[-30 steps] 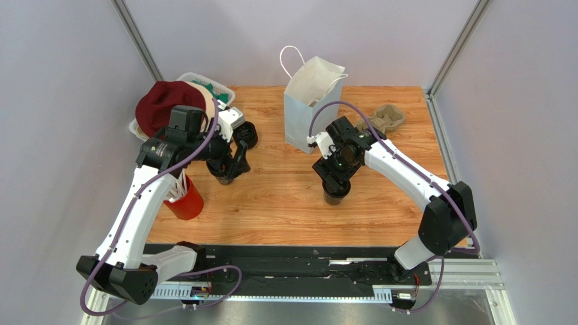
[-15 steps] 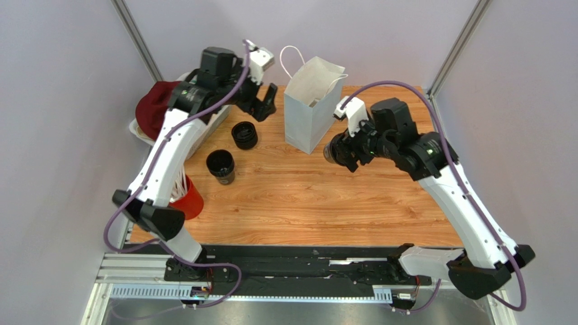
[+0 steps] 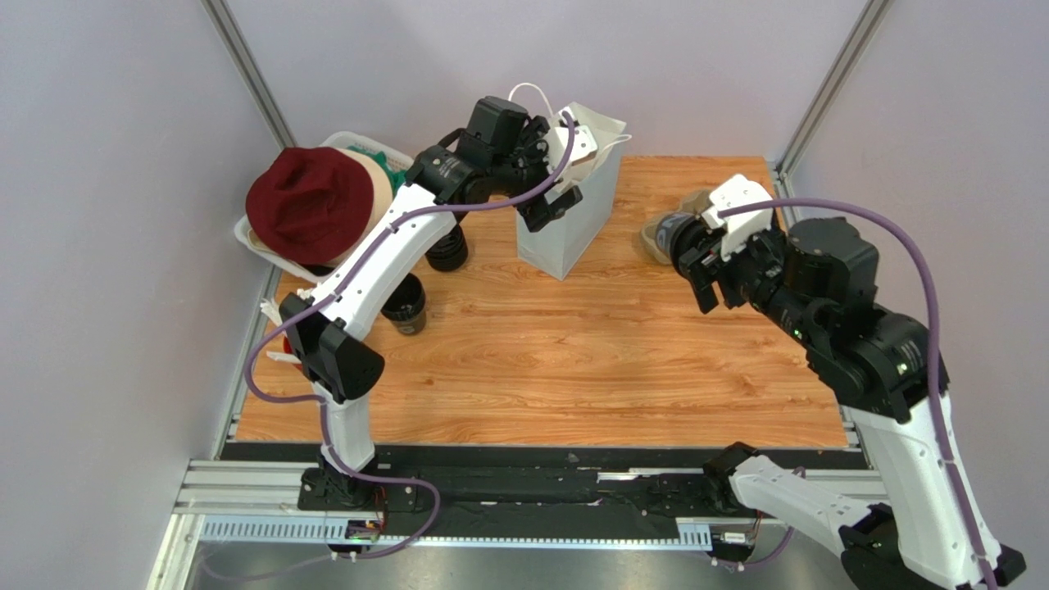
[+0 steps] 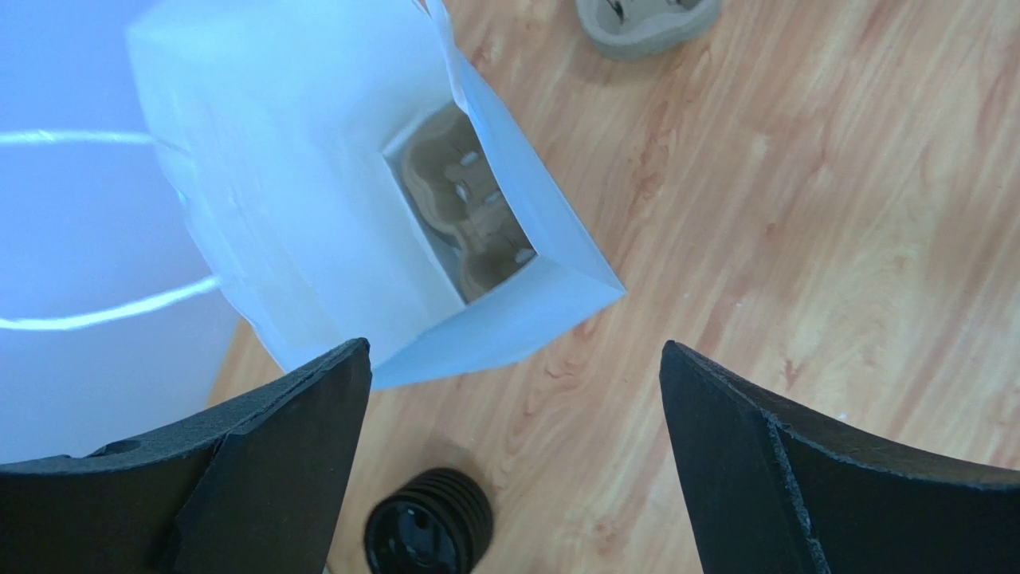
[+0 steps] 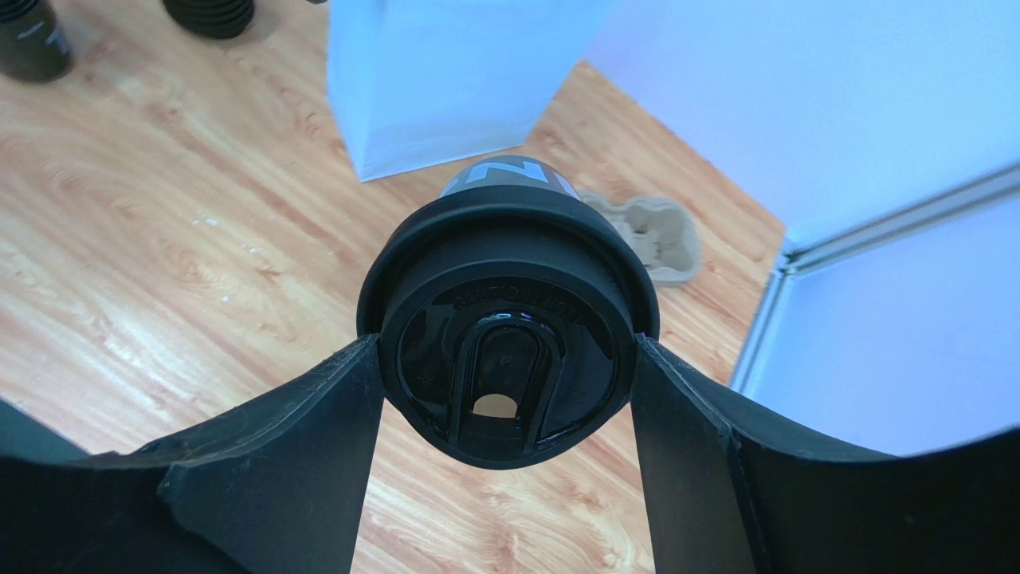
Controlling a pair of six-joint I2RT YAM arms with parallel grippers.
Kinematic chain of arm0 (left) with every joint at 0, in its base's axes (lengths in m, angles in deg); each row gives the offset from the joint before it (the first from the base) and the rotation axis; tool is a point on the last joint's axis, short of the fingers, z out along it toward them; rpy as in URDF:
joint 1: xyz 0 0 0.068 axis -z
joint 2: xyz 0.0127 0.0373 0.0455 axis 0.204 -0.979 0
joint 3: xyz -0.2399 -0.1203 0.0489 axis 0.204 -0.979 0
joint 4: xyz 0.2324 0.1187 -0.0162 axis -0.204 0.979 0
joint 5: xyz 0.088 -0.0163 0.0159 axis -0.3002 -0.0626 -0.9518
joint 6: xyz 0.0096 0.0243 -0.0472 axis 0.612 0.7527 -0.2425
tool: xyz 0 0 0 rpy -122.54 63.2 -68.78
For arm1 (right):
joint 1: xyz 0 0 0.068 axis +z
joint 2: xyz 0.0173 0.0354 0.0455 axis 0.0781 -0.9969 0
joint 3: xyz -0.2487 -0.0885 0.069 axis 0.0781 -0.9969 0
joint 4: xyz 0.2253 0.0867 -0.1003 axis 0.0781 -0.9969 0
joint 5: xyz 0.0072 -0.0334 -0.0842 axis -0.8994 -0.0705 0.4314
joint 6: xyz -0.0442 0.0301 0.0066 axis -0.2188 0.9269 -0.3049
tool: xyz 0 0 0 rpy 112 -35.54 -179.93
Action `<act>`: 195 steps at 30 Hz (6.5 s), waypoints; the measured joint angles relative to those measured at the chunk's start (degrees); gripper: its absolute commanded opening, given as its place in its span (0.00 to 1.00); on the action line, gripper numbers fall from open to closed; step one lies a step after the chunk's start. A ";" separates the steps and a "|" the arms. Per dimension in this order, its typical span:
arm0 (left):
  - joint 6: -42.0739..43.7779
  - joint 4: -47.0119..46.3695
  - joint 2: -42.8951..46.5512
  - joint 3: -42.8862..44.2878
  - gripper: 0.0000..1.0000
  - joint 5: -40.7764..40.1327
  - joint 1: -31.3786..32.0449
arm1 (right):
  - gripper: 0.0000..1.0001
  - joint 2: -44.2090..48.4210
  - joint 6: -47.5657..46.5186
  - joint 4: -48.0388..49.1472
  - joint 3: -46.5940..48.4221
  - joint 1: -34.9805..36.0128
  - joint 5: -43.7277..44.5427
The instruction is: Pack the takeout coffee
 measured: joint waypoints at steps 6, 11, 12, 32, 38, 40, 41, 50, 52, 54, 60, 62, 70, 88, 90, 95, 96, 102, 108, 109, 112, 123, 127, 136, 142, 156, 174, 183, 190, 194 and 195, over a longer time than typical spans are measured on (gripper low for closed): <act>3.65 -3.58 -2.10 1.55 0.97 -1.42 1.86 | 0.33 3.91 -0.57 0.44 0.00 -1.57 2.19; 5.11 -4.02 -5.84 3.15 0.92 -0.85 2.62 | 0.33 4.59 -0.68 0.81 0.00 -2.38 2.54; 5.27 -4.02 -6.75 3.74 0.91 -0.74 2.69 | 0.33 4.59 -0.68 0.81 0.00 -2.47 2.56; 3.98 -3.85 -12.13 6.16 0.27 -1.25 2.84 | 0.33 2.71 -0.68 1.77 -0.33 -3.56 1.09; 2.62 -3.50 -12.13 6.16 0.19 -0.83 2.86 | 0.33 1.01 -1.33 3.85 1.01 -3.61 1.75; 2.29 -3.34 -12.04 6.16 0.18 -0.66 2.86 | 0.33 0.55 -1.62 4.50 1.33 -3.65 2.14; 2.16 -3.13 -11.96 6.14 0.19 -0.52 2.84 | 0.33 0.31 -1.70 4.90 1.46 -3.65 2.38; -0.70 0.57 -7.02 1.99 0.18 2.08 3.04 | 0.32 -3.28 -2.16 8.74 4.33 -3.65 5.01; -1.33 1.25 -4.94 0.57 0.18 2.67 3.19 | 0.31 -4.07 -2.14 9.73 4.68 -3.76 5.70; -1.90 1.84 -2.86 -0.68 0.18 3.17 3.52 | 0.31 -4.68 -2.14 10.56 4.74 -4.02 6.14; -4.02 3.21 4.50 -6.40 0.18 4.72 5.64 | 0.32 -6.67 -1.99 11.96 4.79 -4.39 6.36; -4.48 3.54 6.69 -8.52 0.18 4.96 6.62 | 0.31 -7.39 -1.77 12.24 4.79 -4.39 6.10; -5.16 1.53 15.08 -22.29 0.17 3.10 11.13 | 0.31 -9.57 0.17 12.48 4.74 -4.52 3.48; -6.43 -1.44 21.94 -30.16 0.16 0.24 14.45 | 0.30 -19.45 8.94 2.43 13.49 -5.90 -12.22; -6.43 -1.44 22.10 -30.23 0.16 0.37 14.56 | 0.30 -21.29 9.51 1.11 15.17 -5.90 -13.88; -6.40 -1.40 23.02 -31.61 0.15 0.55 15.04 | 0.29 -25.16 10.40 -2.19 18.97 -5.90 -17.46; -6.38 -1.38 23.17 -31.93 0.15 0.61 15.13 | 0.30 -25.75 10.54 -2.82 19.61 -5.90 -18.14; -6.36 -0.98 23.43 -32.13 0.16 0.61 15.50 | 0.28 -27.74 11.43 -5.35 20.22 -5.90 -22.49; -6.27 -0.96 24.55 -32.76 0.18 0.52 16.31 | 0.28 -29.88 12.52 -8.02 20.06 -5.90 -26.73; -6.21 -0.94 24.72 -32.85 0.18 0.50 16.46 | 0.28 -30.08 12.68 -8.31 19.98 -5.88 -27.12; -6.12 -0.96 25.05 -33.03 0.19 0.50 16.90 | 0.27 -30.49 12.96 -8.72 19.98 -5.88 -27.58; -5.07 -1.25 25.14 -34.91 0.18 -0.98 18.84 | 0.26 -34.97 13.29 -9.68 19.12 -3.58 -26.80; -4.83 -1.64 25.18 -35.39 0.18 -1.60 19.04 | 0.25 -35.12 13.07 -10.40 17.90 -2.64 -24.96; -4.61 -2.45 25.33 -35.74 0.18 -2.95 19.06 | 0.24 -37.22 11.32 -10.75 15.37 0.00 -16.96; -4.63 -3.21 25.92 -36.76 0.17 -4.35 19.08 | 0.23 -37.66 10.21 -10.84 13.94 0.50 -12.59; -4.79 -6.64 26.99 -39.45 0.17 -7.21 19.12 | 0.21 -42.07 8.72 -11.23 13.22 0.66 -9.18; -5.09 -4.81 27.17 -34.32 0.79 -6.71 17.77 | 0.21 -42.62 8.33 -10.45 11.06 1.05 -8.74; -5.25 -5.99 30.21 -28.57 0.78 -6.88 14.03 | 0.21 -42.62 8.15 -10.08 9.77 1.20 -8.76; -4.81 -10.99 27.87 -30.71 0.78 -12.26 12.90 | 0.21 -42.62 8.15 -9.44 9.49 1.22 -8.79; -4.79 -13.31 24.72 -31.74 0.78 -14.03 12.20 | 0.21 -42.60 8.15 -9.44 9.46 1.22 -8.79; -4.81 -13.84 23.87 -31.82 0.78 -14.58 12.07 | 0.21 -42.60 8.15 -9.44 9.46 1.25 -8.79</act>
